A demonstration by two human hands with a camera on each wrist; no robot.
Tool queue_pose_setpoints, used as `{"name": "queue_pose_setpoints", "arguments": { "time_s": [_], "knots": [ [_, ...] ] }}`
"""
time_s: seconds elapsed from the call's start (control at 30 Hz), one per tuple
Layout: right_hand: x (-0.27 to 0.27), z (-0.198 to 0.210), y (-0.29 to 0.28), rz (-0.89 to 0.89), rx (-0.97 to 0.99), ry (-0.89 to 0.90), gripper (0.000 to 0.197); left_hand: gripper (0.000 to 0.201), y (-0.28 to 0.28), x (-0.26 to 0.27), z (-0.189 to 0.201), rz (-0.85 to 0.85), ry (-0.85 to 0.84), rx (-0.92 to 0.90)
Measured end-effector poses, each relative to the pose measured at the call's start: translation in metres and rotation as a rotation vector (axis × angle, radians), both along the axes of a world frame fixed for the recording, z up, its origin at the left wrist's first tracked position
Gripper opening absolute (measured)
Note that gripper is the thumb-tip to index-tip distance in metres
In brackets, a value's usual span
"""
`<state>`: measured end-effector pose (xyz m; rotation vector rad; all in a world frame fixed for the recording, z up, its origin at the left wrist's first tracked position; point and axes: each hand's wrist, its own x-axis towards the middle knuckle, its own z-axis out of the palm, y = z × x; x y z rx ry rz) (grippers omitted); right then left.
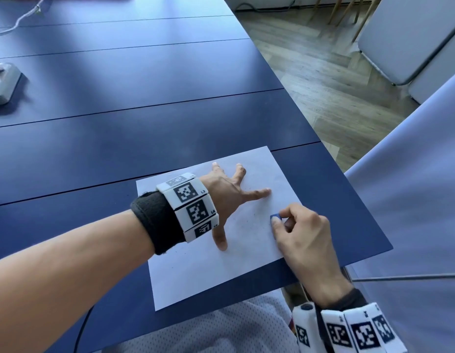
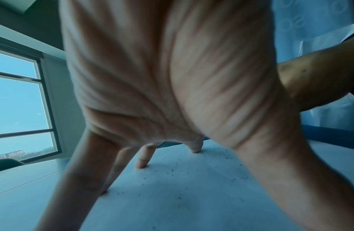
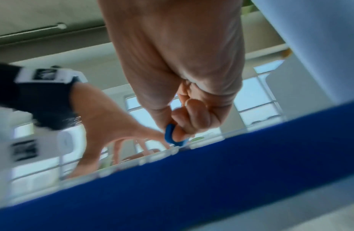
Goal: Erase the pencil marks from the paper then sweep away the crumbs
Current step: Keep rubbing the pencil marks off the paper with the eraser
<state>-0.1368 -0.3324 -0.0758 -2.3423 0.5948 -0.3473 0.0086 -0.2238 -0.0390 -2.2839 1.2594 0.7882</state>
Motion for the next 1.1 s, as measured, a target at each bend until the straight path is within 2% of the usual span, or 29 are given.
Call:
{"name": "queue_pose_setpoints", "arguments": {
  "time_s": [0.1, 0.13, 0.27, 0.4, 0.53, 0.67, 0.8, 0.93, 1.1],
  "knots": [
    [-0.008, 0.003, 0.024, 0.165, -0.007, 0.036, 0.017, 0.146, -0.001, 0.0, 0.0, -0.018, -0.011, -0.006],
    [-0.009, 0.003, 0.025, 0.179, 0.006, 0.05, 0.016, 0.146, -0.001, -0.001, 0.001, -0.017, -0.013, -0.004],
    [-0.006, -0.002, 0.004, 0.043, -0.003, 0.001, 0.014, 0.145, -0.003, -0.002, 0.004, -0.011, -0.008, 0.013],
    [-0.016, 0.003, 0.035, 0.217, 0.01, 0.042, 0.017, 0.145, -0.004, -0.002, 0.006, -0.016, 0.0, 0.008],
    [-0.009, -0.004, 0.022, 0.107, -0.025, 0.01, 0.018, 0.146, -0.004, -0.003, 0.006, 0.003, 0.013, 0.012],
    [-0.011, 0.001, 0.046, 0.226, -0.013, 0.031, 0.018, 0.147, -0.003, -0.001, 0.005, 0.008, 0.031, 0.008],
    [-0.001, -0.005, 0.031, 0.136, 0.015, 0.003, 0.018, 0.146, -0.003, -0.002, 0.007, 0.004, 0.024, 0.012],
    [-0.012, 0.001, 0.047, 0.253, 0.037, 0.028, 0.016, 0.146, -0.003, -0.001, 0.006, 0.008, 0.027, 0.01],
    [-0.018, -0.003, 0.012, 0.082, 0.012, -0.022, 0.013, 0.142, -0.003, -0.003, 0.008, 0.016, 0.04, 0.025]
  ]
}}
